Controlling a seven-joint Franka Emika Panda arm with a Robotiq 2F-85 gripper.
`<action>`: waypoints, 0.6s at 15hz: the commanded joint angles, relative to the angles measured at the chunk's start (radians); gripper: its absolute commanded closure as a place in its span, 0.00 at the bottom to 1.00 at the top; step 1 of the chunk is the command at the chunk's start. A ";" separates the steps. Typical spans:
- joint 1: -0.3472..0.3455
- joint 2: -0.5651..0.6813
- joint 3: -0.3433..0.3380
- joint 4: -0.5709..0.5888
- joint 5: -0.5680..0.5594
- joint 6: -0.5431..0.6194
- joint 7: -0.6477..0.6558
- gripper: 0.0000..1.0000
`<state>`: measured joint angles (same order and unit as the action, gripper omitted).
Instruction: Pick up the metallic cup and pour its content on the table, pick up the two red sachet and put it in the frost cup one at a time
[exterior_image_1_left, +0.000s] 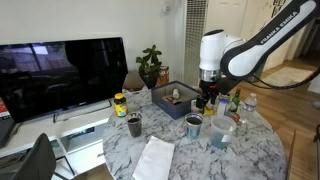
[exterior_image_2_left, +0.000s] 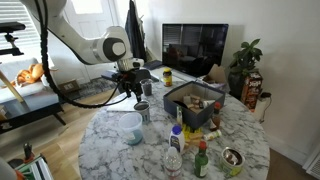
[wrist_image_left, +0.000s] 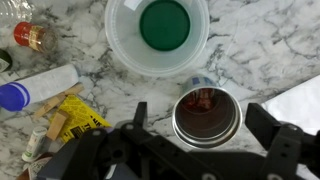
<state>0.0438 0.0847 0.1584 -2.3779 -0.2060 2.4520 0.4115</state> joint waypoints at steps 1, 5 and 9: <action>0.025 0.094 -0.054 0.049 -0.014 0.064 -0.012 0.00; 0.038 0.169 -0.089 0.081 -0.008 0.097 -0.029 0.00; 0.059 0.227 -0.116 0.108 -0.002 0.094 -0.031 0.30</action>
<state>0.0699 0.2556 0.0761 -2.2984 -0.2060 2.5296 0.3929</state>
